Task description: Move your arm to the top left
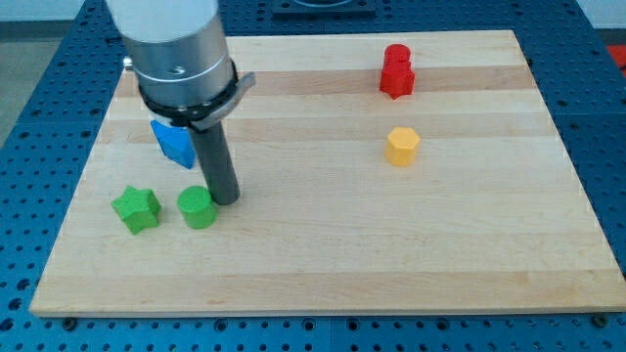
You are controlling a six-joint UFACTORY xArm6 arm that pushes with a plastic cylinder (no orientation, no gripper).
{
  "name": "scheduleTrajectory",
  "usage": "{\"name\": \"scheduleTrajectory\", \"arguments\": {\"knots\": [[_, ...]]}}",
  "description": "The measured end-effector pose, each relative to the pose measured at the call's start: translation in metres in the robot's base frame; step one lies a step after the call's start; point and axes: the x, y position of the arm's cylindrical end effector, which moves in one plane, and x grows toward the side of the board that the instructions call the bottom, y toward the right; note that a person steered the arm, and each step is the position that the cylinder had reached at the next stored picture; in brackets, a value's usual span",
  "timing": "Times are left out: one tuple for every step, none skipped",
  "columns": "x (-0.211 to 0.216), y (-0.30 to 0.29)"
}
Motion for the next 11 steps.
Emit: {"name": "scheduleTrajectory", "arguments": {"knots": [[0.004, -0.020], [0.004, -0.036], [0.008, -0.031], [0.007, 0.025], [-0.012, 0.067], [-0.046, 0.091], [-0.089, 0.103], [-0.140, 0.100], [-0.194, 0.088], [-0.237, 0.061], [-0.264, 0.020]]}}
